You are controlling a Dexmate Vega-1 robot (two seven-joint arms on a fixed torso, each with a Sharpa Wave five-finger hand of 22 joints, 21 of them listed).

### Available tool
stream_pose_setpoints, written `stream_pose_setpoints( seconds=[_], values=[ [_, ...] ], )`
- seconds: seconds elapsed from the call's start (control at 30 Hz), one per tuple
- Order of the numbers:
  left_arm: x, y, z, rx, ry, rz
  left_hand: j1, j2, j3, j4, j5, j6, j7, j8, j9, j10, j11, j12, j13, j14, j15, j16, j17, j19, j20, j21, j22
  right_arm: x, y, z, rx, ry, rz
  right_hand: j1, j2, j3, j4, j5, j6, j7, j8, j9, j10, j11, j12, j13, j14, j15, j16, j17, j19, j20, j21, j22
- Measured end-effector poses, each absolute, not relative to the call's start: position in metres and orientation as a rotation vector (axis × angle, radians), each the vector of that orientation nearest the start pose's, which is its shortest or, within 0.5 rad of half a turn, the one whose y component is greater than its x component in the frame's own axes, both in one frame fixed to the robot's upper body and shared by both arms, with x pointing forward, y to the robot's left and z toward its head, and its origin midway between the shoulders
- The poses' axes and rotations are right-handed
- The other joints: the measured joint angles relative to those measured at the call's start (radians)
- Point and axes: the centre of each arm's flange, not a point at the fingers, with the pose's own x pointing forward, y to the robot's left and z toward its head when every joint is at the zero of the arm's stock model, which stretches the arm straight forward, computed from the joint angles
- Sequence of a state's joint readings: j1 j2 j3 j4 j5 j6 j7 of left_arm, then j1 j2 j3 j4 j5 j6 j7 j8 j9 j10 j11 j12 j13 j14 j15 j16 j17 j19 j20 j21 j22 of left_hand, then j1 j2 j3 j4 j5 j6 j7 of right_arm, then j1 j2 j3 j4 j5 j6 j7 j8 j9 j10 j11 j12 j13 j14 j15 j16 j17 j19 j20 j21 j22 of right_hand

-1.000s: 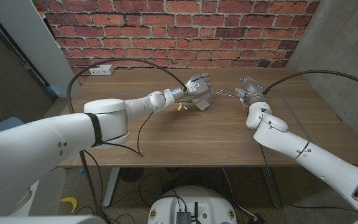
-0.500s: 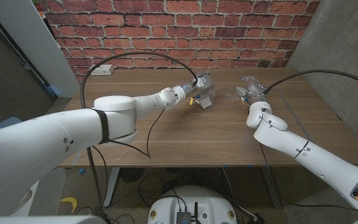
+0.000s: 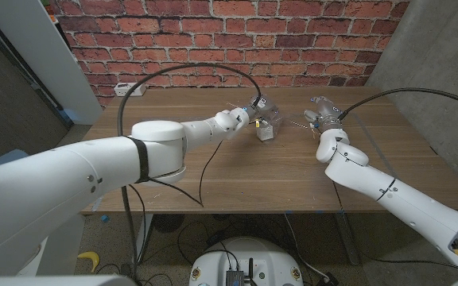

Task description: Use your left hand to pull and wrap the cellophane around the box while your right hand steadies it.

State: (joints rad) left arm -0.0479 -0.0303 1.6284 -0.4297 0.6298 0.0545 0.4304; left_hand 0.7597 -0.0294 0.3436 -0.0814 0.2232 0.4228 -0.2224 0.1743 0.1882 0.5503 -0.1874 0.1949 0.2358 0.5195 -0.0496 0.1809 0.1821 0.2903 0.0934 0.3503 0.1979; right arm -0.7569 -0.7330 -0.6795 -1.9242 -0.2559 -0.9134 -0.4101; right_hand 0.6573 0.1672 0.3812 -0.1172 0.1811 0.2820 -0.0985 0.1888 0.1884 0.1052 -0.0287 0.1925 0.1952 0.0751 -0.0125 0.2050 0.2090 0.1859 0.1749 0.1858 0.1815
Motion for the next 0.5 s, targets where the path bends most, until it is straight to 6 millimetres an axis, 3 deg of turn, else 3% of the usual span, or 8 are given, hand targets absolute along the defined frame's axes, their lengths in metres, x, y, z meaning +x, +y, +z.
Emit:
stream_pose_setpoints(
  seconds=[0.17, 0.27, 0.37, 0.5],
  values=[
    [0.713, -0.032, 0.063, 1.959, -0.920, 0.048, -0.010, -0.009, -0.010, -0.002, 0.013, -0.009, -0.002, 0.022, 0.009, 0.014, 0.002, 0.032, 0.019, -0.003, 0.003, 0.000, 0.002, -0.031, 0.031, -0.008, 0.000, 0.589, -0.258, 0.014, -1.078, -0.297, -0.478, 0.000, 0.000, 0.000, 0.000, -0.004, 0.000, 0.000, 0.000, 0.000, 0.000, 0.000, 0.000, 0.000, 0.000, 0.000, 0.000, 0.000, 0.000, 0.000, 0.000, 0.000],
    [0.713, -0.030, 0.064, 1.920, -0.908, 0.051, -0.026, -0.016, -0.021, -0.004, 0.015, -0.009, 0.002, 0.033, 0.022, 0.002, 0.011, 0.047, 0.045, -0.025, 0.001, 0.000, 0.013, -0.070, 0.070, -0.028, 0.004, 0.589, -0.258, 0.014, -1.081, -0.297, -0.478, 0.000, 0.000, -0.002, -0.002, -0.004, 0.000, 0.000, 0.000, 0.000, 0.000, 0.000, 0.000, 0.000, 0.000, 0.000, 0.000, 0.000, 0.000, 0.000, 0.000, 0.000],
    [0.711, -0.035, 0.060, 1.837, -0.903, 0.051, -0.054, -0.030, -0.050, -0.005, 0.023, -0.111, 0.003, 0.028, 0.041, -0.051, 0.018, 0.071, 0.096, -0.053, 0.002, 0.008, 0.035, -0.110, 0.104, -0.044, 0.012, 0.590, -0.258, 0.013, -1.079, -0.291, -0.461, 0.000, 0.000, -0.004, -0.004, -0.004, 0.000, 0.000, 0.000, 0.000, 0.000, 0.000, 0.000, 0.000, 0.000, 0.000, 0.000, 0.000, 0.000, 0.000, 0.000, 0.000],
    [0.707, -0.037, 0.057, 1.760, -0.933, 0.069, -0.070, -0.030, -0.097, -0.012, 0.053, -0.353, 0.008, 0.025, 0.093, -0.168, 0.037, 0.134, 0.233, -0.081, 0.004, 0.037, 0.097, -0.136, 0.114, -0.031, 0.045, 0.590, -0.257, 0.013, -1.077, -0.291, -0.450, 0.000, 0.000, -0.003, -0.004, -0.004, 0.004, 0.004, 0.000, 0.000, 0.005, 0.003, 0.002, 0.000, 0.000, 0.000, 0.002, 0.000, 0.000, 0.000, 0.007, 0.000]
  ],
)
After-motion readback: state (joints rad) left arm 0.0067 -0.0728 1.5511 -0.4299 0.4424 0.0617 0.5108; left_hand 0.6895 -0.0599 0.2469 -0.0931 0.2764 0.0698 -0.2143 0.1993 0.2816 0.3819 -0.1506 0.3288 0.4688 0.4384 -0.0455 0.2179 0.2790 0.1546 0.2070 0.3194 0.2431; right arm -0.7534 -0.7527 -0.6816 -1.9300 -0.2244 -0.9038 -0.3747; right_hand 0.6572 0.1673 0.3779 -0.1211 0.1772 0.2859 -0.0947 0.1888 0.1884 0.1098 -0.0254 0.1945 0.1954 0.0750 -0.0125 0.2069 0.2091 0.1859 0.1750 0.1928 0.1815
